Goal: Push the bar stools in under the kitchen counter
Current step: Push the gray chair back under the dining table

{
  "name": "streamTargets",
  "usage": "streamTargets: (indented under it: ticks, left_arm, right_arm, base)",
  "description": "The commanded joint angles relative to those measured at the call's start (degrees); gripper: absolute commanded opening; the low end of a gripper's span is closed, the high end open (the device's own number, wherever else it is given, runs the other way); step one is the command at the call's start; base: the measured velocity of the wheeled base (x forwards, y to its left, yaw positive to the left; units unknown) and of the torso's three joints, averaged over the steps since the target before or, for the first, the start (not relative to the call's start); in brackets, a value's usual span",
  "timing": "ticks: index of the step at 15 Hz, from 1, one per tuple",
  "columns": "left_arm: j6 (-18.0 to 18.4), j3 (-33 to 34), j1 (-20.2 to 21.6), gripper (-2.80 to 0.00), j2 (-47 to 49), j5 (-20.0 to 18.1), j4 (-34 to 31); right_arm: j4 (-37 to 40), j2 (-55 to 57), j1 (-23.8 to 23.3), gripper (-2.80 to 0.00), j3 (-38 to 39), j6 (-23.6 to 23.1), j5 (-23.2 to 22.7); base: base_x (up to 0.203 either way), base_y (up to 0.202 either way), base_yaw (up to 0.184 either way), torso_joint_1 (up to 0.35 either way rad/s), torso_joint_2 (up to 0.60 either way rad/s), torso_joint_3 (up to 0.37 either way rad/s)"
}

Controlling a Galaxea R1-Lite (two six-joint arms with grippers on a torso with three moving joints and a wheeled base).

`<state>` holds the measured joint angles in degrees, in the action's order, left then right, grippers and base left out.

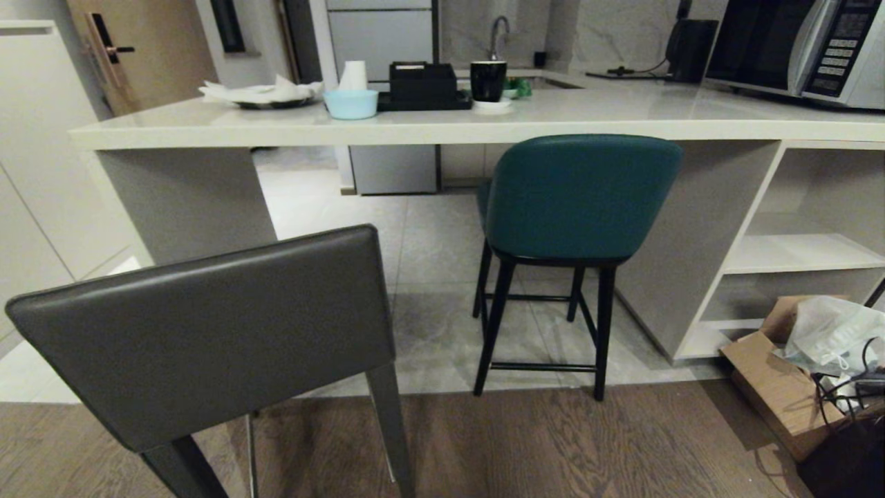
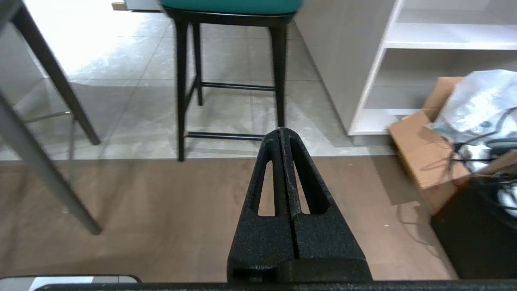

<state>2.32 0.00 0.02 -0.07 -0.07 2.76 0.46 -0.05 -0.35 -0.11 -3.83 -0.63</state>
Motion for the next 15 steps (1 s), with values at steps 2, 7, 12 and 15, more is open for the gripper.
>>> streamTargets:
  ticks: [2,7,12,15]
  left_arm:
    - [0.0,1.1,0.0,-2.8,0.0,0.0,0.1]
    - [0.0,1.1,0.0,-2.8,0.0,-0.1,0.1]
    - [0.0,1.1,0.0,-2.8,0.0,-0.1,0.1]
    - [-0.1,1.1,0.1,-2.8,0.0,0.0,0.1]
  right_arm:
    - [0.0,0.0,0.0,-2.8,0.0,0.0,0.0]
    - [0.0,0.0,0.0,-2.8,-0.1,0.0,-0.1]
    - [0.0,0.0,0.0,-2.8,0.0,0.0,-0.1]
    - [0.0,0.0,0.0,-2.8,0.0,-0.1,-0.1]
  base:
    - [0.0,0.199,-0.002,0.004,0.0,-0.002]
    - [0.0,0.195,-0.001,0.004,0.0,0.0]
    - [0.0,0.197,-0.002,0.001,0.0,0.003]
    - [0.0,0.195,-0.002,0.001,0.0,0.004]
